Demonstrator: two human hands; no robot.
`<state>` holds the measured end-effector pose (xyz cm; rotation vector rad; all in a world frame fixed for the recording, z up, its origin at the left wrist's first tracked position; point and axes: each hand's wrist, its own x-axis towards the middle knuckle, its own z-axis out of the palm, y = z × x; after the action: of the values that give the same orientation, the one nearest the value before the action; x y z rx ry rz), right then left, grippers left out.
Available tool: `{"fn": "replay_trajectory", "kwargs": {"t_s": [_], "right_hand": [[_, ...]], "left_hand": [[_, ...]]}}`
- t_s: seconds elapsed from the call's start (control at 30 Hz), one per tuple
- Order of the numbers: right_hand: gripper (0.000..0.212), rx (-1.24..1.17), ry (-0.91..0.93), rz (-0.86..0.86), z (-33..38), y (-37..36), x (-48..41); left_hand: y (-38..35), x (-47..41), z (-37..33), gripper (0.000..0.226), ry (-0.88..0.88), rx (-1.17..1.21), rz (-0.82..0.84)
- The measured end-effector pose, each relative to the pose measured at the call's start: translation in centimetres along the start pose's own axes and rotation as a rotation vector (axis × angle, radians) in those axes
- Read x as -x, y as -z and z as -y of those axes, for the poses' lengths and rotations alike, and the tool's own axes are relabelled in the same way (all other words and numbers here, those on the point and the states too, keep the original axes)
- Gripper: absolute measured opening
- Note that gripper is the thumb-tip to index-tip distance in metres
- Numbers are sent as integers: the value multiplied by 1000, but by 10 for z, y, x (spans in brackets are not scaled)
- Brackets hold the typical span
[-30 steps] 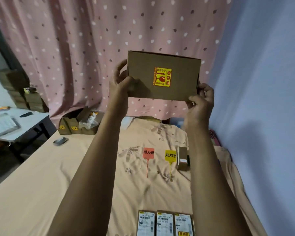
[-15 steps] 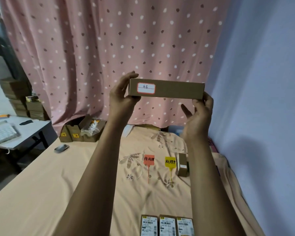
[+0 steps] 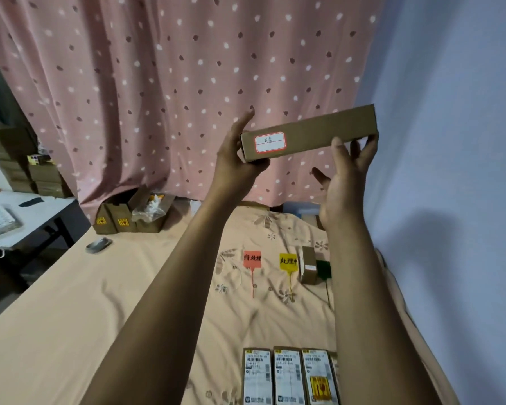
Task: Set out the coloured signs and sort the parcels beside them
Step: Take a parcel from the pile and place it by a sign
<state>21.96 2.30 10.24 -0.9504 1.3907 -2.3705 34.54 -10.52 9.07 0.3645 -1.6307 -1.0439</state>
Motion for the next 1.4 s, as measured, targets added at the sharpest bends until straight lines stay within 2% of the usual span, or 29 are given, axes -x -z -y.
{"fn": "replay_trajectory", "kwargs": {"t_s": [0.1, 0.2, 0.23, 0.33, 0.47, 0.53, 0.6, 0.67, 0.73, 0.83, 0.97, 1.03, 1.17, 1.2, 1.3, 1.4], "right_hand": [[84, 32, -117, -17, -7, 12, -6], [66, 125, -140, 72, -22, 21, -7], [66, 148, -145, 83, -28, 25, -6], [66, 180, -159, 16, -44, 59, -17], [51, 154, -204, -70, -53, 126, -51], [43, 164, -251, -101, -57, 161, -72], [53, 211, -311, -102, -64, 191, -90], [60, 305, -361, -62, -79, 223, -109], [46, 400, -416, -18, -101, 252, -122], [42, 448, -536, -27, -149, 303, -140], [29, 505, -689, -67, -215, 363, -162], [27, 529, -771, -69, -244, 385, -173], [28, 533, -910, -126, -304, 419, -189], [28, 539, -947, -139, -321, 428, -190], [32, 499, -1072, -179, -362, 457, -189], [25, 451, -1143, -197, -372, 479, -189]], "left_hand": [[-26, 6, 13, 59, 6, -65, 32], [-69, 15, 23, 57, 50, -91, 37], [-83, 19, 26, 56, 70, -78, 53], [-128, 31, 41, 51, 119, 95, 175], [-190, 39, 61, 62, 229, 145, 328], [-227, 42, 75, 54, 328, 196, 392], [-260, 44, 90, 49, 425, 238, 388], [-297, 45, 114, 51, 506, 228, 398], [-333, 48, 144, 53, 582, 196, 443], [-382, 61, 195, 57, 709, 126, 477], [-436, 84, 264, 82, 892, 43, 482], [-459, 91, 292, 72, 971, -2, 511], [-491, 105, 345, 27, 1056, -35, 507], [-498, 110, 359, 24, 1077, -49, 486], [-515, 128, 395, 33, 1112, -98, 509], [-527, 148, 416, 38, 1132, -101, 539]]}}
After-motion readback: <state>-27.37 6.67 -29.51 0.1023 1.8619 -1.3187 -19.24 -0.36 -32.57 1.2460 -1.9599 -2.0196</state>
